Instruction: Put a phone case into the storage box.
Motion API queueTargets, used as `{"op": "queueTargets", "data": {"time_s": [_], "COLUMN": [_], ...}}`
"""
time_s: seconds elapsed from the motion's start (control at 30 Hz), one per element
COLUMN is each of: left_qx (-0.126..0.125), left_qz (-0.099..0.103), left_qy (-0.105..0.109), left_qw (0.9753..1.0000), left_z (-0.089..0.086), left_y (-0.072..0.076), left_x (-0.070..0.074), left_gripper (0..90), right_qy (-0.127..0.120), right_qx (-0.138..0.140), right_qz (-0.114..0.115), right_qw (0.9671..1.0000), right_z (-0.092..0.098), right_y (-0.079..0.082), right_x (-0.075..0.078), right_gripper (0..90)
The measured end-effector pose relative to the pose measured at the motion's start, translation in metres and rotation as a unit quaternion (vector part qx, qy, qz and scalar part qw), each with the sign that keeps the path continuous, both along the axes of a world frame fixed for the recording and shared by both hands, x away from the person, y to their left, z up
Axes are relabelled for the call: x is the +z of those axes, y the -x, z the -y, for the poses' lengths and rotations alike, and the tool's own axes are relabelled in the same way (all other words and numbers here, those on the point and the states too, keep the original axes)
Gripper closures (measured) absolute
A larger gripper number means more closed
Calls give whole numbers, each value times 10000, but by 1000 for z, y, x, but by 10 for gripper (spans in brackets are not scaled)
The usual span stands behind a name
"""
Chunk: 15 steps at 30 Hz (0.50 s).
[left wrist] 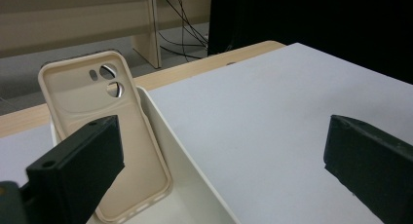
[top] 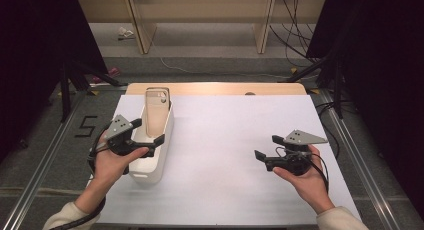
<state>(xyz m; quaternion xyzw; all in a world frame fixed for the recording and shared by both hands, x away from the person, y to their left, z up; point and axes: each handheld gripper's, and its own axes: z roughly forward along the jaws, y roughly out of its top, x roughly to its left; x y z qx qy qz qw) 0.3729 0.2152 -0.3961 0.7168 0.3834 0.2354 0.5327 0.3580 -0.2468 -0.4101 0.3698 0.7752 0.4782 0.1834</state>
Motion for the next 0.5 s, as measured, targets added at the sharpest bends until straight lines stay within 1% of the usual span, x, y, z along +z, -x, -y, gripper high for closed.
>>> {"op": "queueTargets", "data": {"time_s": [0.17, 0.27, 0.33, 0.5], "left_qx": [-67, -123, -136, -167], "left_qz": [112, 181, 200, 166], "left_qy": [-23, -86, -140, -144], "left_qw": [9999, 9997, 9996, 9996], "left_z": [-1, -1, -2, -3], "left_y": [8, 14, 17, 22], "left_x": [-4, -7, -9, -14], "left_gripper": [6, 6, 5, 3], "right_qy": [13, 18, 12, 18], "right_qx": [26, 33, 41, 25], "right_qz": [-2, -10, -12, -3], "right_qw": [10000, 10000, 10000, 10000], "right_z": [0, -1, -1, 4], "right_y": [0, 1, 2, 5], "right_x": [0, 1, 0, 1], "right_gripper": [162, 162, 162, 162]}}
